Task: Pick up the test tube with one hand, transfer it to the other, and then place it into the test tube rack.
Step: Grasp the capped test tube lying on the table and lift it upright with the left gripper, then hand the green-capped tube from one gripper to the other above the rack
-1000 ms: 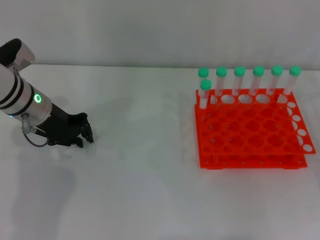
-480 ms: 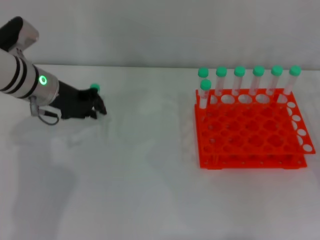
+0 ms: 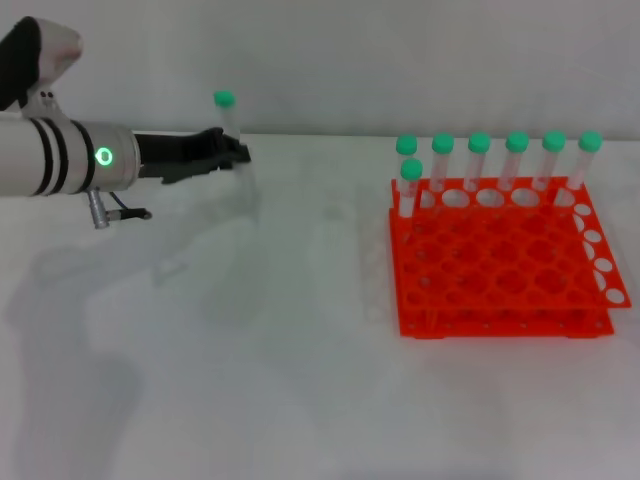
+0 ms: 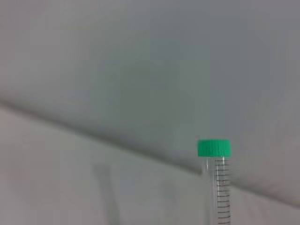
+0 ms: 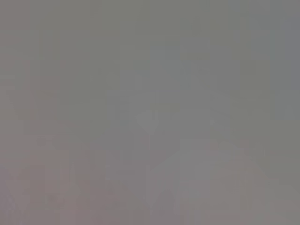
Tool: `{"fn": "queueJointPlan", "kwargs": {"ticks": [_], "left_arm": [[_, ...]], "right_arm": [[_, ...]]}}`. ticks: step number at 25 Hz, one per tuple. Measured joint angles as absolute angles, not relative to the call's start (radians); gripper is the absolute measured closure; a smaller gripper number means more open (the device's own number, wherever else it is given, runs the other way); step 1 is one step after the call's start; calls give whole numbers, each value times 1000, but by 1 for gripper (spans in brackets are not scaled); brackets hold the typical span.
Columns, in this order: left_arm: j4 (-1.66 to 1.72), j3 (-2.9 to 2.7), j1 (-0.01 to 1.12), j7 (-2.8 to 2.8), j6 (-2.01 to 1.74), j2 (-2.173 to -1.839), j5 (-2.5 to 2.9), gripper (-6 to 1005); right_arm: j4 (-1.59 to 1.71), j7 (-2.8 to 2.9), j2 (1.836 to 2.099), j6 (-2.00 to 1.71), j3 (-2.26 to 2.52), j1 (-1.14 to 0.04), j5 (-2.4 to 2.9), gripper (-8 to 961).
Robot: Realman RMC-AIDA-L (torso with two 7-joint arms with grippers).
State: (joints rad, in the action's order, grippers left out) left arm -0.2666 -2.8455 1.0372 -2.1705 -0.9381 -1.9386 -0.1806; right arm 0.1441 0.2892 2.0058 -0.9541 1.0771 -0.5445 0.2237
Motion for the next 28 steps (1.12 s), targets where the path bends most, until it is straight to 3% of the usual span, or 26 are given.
{"fn": "queueJointPlan", "kwargs": {"ticks": [7,18,23,28], "left_arm": [[-278,-2846,885,-1751,-1052,-2007,-703,794],[-254,-2845,712,-1260,-1347,-2072,-1008,794],[-173,-2846,661,-1051,-1414,-2075,-1012,794],[-68,-2844,629,-745,-1436,-2079,-1001,794]], "right_arm": [[158,362,2007,-955,1080,-505,227,99],[175,506,2003,-1035,1123,-461,235,98],[198,563,1997,-1060,1165,-456,237,99],[241,689,1959,-1094,1293,-440,238,98]]}}
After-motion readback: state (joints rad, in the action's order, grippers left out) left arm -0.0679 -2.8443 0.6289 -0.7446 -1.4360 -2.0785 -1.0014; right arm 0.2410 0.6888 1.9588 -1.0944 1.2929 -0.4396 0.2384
